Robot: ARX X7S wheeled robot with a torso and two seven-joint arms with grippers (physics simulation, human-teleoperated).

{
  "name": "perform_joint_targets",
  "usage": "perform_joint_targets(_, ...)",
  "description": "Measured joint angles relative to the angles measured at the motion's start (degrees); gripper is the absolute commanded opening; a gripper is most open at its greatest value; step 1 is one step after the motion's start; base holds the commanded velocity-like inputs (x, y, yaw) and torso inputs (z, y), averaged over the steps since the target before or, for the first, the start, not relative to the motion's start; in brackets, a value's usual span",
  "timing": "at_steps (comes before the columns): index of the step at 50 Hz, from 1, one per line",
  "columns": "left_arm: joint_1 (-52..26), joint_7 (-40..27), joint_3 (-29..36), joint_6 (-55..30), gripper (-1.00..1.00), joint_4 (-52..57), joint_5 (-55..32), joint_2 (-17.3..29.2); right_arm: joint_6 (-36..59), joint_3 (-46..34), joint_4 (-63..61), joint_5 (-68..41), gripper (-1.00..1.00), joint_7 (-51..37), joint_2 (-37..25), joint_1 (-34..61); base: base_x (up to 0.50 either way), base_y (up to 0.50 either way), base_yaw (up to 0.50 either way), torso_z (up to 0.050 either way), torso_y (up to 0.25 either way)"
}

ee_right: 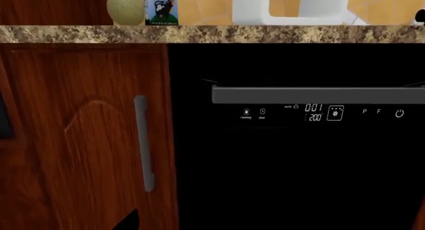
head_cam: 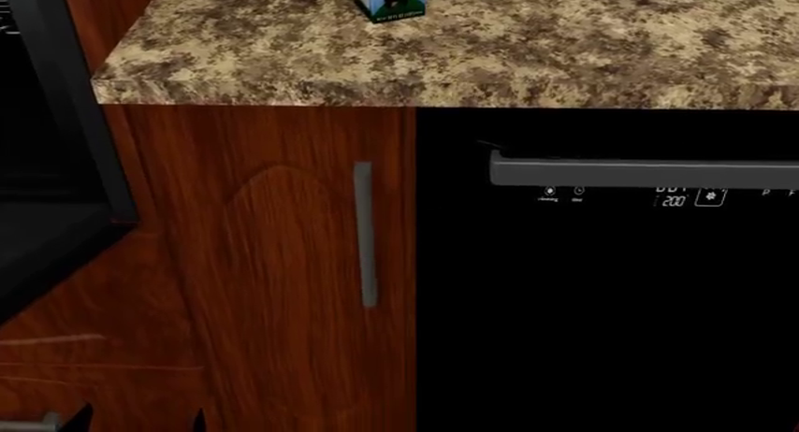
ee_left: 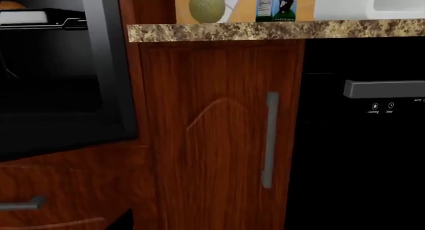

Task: Close the oven door

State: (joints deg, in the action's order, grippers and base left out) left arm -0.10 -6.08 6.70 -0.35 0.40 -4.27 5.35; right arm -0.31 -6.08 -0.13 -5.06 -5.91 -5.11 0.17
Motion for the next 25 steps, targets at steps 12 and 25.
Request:
perform_joint_targets(12,-0.10,-0.71,0.92,-0.26,1.00,0.03,-0.74,0.74,-0.16,-0.79,-0.09,-0.69,1.00,-1.05,-0.69,-0.01,0.00,0.00,0.00,-0.050,0.000)
perform_joint_targets(25,-0.17,-1.38,1.71,-0.10,1.00,0.07,-1.47,1.42,-0.14,-1.66,-0.07,-1.03,1.00,-2.18,-1.37,0.08,0.00,0.00,0.00,-0.050,0.000)
